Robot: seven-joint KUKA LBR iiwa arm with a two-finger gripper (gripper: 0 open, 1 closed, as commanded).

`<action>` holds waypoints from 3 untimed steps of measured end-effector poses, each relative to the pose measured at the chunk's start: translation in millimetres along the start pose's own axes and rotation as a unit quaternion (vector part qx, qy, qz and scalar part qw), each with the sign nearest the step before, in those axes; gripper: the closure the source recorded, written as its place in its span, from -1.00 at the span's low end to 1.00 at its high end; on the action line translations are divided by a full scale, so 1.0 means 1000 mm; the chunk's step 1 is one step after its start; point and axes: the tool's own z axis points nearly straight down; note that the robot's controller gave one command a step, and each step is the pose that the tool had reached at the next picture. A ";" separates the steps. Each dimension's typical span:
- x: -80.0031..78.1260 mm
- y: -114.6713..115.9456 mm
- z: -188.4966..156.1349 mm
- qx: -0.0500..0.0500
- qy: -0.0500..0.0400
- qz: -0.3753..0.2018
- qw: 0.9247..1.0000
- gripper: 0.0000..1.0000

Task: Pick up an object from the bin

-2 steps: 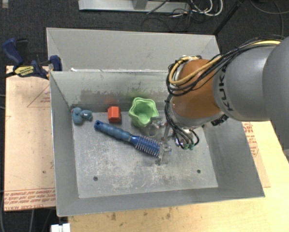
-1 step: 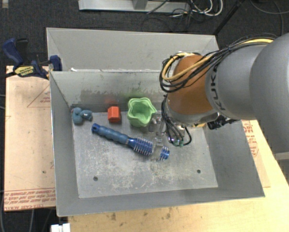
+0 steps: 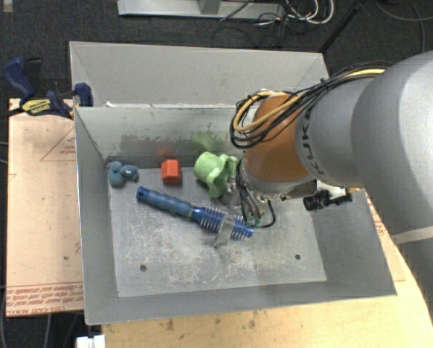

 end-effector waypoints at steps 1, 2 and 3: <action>0.000 0.000 0.000 0.000 0.000 -0.001 1.000 -1.00; 0.000 0.001 0.000 0.000 0.000 -0.002 1.000 1.00; -0.001 0.002 -0.059 -0.001 -0.003 -0.003 1.000 1.00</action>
Offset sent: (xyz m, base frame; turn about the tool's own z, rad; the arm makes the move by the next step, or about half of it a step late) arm 0.0000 0.0000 0.0000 0.0000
